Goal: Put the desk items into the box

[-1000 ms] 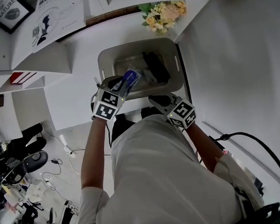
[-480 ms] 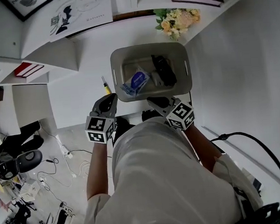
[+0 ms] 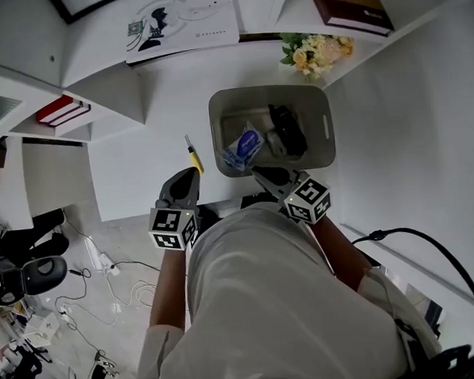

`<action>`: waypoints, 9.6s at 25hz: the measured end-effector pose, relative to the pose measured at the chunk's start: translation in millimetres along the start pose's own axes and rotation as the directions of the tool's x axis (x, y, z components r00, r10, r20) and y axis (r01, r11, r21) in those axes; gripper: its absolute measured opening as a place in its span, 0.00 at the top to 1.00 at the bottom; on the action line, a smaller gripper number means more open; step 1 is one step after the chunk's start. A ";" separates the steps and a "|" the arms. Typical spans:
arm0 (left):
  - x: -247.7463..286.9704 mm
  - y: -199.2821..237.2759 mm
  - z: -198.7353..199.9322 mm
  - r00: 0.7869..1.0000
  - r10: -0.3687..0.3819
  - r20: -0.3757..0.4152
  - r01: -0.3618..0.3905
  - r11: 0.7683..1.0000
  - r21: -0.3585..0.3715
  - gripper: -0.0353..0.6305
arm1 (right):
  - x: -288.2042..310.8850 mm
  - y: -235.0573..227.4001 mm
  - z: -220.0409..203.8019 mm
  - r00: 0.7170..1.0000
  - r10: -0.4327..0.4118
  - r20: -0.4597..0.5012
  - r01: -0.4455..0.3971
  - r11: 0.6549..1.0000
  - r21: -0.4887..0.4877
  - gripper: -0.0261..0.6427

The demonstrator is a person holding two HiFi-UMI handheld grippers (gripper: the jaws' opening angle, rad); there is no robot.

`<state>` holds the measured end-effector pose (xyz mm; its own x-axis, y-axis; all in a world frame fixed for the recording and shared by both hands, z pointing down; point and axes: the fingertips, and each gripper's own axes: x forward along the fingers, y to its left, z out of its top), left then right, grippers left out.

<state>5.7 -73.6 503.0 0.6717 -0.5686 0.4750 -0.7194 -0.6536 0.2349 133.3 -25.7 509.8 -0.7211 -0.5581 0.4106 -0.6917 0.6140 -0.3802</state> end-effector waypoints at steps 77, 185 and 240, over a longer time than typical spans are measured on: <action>-150.0 212.2 -143.2 0.970 0.027 -0.243 -0.053 0.994 -0.099 0.94 | 264.7 -32.6 -209.1 0.707 -0.444 -0.551 0.530 0.848 -0.002 0.86; 8.1 16.1 -80.7 0.962 0.236 -0.135 -0.252 0.961 -0.117 0.94 | 48.4 -192.8 -60.1 0.804 -0.199 -0.561 0.075 0.969 -0.237 0.88; -87.1 -61.7 -74.9 0.983 -0.171 -0.062 0.175 0.982 0.075 0.94 | -61.4 81.6 -73.7 0.951 -0.310 0.001 0.307 0.943 0.128 0.96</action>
<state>-21.6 53.6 510.7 0.7724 -0.4163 0.4797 -0.5752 -0.7788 0.2503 124.1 99.8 514.6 -0.4712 -0.7217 0.5071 -0.8790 0.3362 -0.3382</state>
